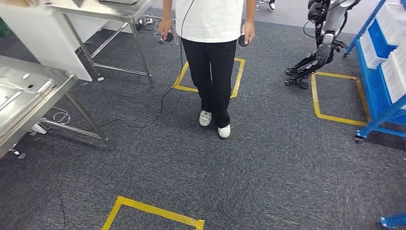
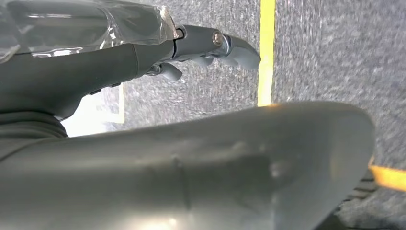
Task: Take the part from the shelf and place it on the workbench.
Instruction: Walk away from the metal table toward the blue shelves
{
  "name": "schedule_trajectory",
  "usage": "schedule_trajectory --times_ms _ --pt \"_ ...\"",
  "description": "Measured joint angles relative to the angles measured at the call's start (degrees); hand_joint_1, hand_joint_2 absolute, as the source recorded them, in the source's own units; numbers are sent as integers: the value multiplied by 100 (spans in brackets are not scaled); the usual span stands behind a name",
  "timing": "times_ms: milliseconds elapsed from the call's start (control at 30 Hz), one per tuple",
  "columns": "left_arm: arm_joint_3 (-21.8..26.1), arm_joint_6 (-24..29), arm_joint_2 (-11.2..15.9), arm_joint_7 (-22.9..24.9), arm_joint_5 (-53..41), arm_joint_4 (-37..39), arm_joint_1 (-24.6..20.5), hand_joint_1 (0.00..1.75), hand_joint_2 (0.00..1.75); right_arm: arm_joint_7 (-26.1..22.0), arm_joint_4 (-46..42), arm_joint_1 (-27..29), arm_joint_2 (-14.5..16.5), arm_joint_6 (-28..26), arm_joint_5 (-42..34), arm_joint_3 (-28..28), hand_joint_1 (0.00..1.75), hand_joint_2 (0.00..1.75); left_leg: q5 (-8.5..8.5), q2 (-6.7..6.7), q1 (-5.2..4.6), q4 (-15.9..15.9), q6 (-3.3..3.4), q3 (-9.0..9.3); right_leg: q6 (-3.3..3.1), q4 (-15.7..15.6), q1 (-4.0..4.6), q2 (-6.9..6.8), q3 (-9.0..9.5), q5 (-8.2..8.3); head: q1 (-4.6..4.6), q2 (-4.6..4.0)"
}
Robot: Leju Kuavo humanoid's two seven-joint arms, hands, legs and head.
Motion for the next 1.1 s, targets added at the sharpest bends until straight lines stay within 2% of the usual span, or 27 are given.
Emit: schedule_trajectory --times_ms 33,67,100,167,200,233,267,300,333,367,433,500,533,567,600,633,667,733,800,833,867,900,933,1000,1033,1067,1100 --pt "-3 -3 -7 -9 0 0 24 0 0 -9 0 -2 -1 -3 -9 -1 0 0 1 98 -7 7 -1 -17 21 354 -1 -36 -141 -143 -2 1" --pt "-5 -4 -14 -25 -1 0 36 0 0 -20 0 -1 -1 -5 -17 -1 0 0 3 188 -11 13 -3 -33 38 528 -2 -57 -191 -183 -3 1" --pt "-6 -3 -22 -42 -2 0 34 0 0 -29 0 2 -3 -6 -21 -1 0 0 5 273 -11 21 -8 -48 53 457 -3 -83 -109 -115 -3 1" --pt "-6 -1 -35 -67 -6 0 3 0 0 -48 0 3 -14 -9 -31 -1 0 0 2 407 -9 47 -25 -61 64 -327 -2 -237 408 218 -4 1" --pt "-6 2 -40 -71 -8 0 -14 0 0 -57 0 -2 -20 -10 -43 -1 0 0 -11 470 -27 71 -46 -67 56 -793 10 -385 699 360 -5 1" --pt "-6 5 -43 -72 -9 0 -27 0 0 -67 0 -7 -24 -10 -54 -1 0 0 -24 525 -44 100 -68 -74 30 -1117 17 -490 891 453 -7 1" --pt "-6 9 -43 -72 -9 0 -38 0 0 -75 0 -10 -25 -11 -67 -1 0 0 -35 583 -60 125 -90 -82 2 -1279 26 -550 976 492 -8 1" --pt "-6 12 -43 -72 -10 0 -51 0 0 -82 0 -5 -25 -12 -79 -1 0 0 -43 645 -74 148 -108 -90 -30 -1330 36 -541 983 505 -8 1" --pt "-6 14 -43 -72 -11 0 -66 0 0 -86 0 3 -25 -14 -85 -1 0 0 -49 700 -68 169 -120 -93 -64 -1322 26 -467 956 528 -9 1" --pt "-6 15 -45 -72 -13 0 -80 0 0 -89 0 9 -25 -15 -90 -1 0 0 -89 687 -55 217 -143 -108 -90 -1320 21 -409 939 544 -9 1" --pt "-6 15 -54 -72 -17 -2 -96 0 0 -92 0 0 -23 -17 -105 -2 0 0 -384 455 1 651 -216 -275 -155 -1328 5 -300 908 586 -10 1" --pt "-7 14 -62 -64 -23 -4 -87 0 0 -95 0 -18 -23 -21 -123 -3 0 0 -858 198 62 1534 -284 -642 -199 -1327 10 -186 868 619 -10 0" --pt "-8 13 -63 -58 -26 -4 -77 0 0 -95 0 -21 -23 -24 -131 -3 0 0 -1028 161 79 1957 -302 -822 -208 -1326 13 -118 849 634 -11 0" --pt "-13 10 -65 -51 -31 -4 -66 0 0 -95 0 -18 -23 -26 -134 -4 0 0 -1086 147 88 2194 -307 -923 -209 -1325 16 -47 832 649 -11 0" --pt "-21 7 -67 -44 -39 -4 -59 0 0 -95 0 -13 -23 -27 -136 -4 0 0 -1029 137 92 2201 -301 -921 -205 -1324 17 29 819 664 -11 0" --pt "-32 3 -68 -32 -51 -4 -57 0 0 -95 0 -8 -22 -27 -140 -4 0 0 -862 114 94 1952 -285 -801 -195 -1324 15 106 811 677 -12 1" --pt "-46 1 -68 -19 -66 -4 -58 0 0 -95 0 -5 -20 -27 -145 -3 0 0 -626 58 93 1519 -260 -597 -182 -1324 9 183 807 689 -13 1" --pt "-80 -1 -68 4 -93 -4 -62 0 0 -93 0 -8 -9 -27 -163 -3 0 0 -224 -174 81 641 -211 -203 -140 -1322 -7 327 784 718 -14 0" --pt "-105 0 -67 13 -103 -4 -67 0 0 -87 0 -9 3 -28 -183 -3 0 0 -93 -317 59 281 -195 -73 -75 -1319 -31 456 720 762 -17 1" --pt "-110 3 -67 14 -103 -4 -72 0 0 -82 0 1 4 -28 -190 -3 0 0 -88 -284 50 241 -197 -74 -33 -1325 -38 522 683 790 -17 1" --pt "-113 6 -69 14 -104 -4 -82 0 0 -75 1 17 4 -29 -193 -3 0 0 -69 -225 58 198 -188 -72 0 -1317 -48 517 647 792 -18 1" --pt "-115 9 -72 11 -105 -4 -92 0 0 -66 1 30 4 -30 -196 -3 0 0 -47 -165 64 151 -173 -69 25 -1249 -37 421 594 734 -14 1" --pt "-117 13 -74 8 -105 -4 -96 0 0 -56 1 37 5 -29 -198 -2 0 0 -23 -98 74 105 -148 -66 45 -1060 -19 280 502 598 -11 1" --pt "-125 15 -74 3 -107 -4 -83 0 0 -38 1 27 14 -26 -201 -1 0 0 2 41 71 77 -110 -75 75 -274 10 -6 159 144 -8 1" --pt "-130 15 -72 5 -106 -4 -73 0 0 -31 1 23 20 -23 -201 1 0 0 5 121 65 78 -99 -83 95 186 10 -45 -35 -56 -9 1" --pt "-134 14 -72 10 -106 -4 -66 0 0 -22 1 21 25 -22 -201 1 0 0 6 200 60 79 -97 -90 113 517 7 -60 -170 -165 -10 1" --pt "-137 10 -72 17 -105 -4 -63 0 0 -16 0 22 29 -20 -202 2 0 0 7 275 61 80 -97 -93 128 615 2 -73 -187 -154 -10 1"
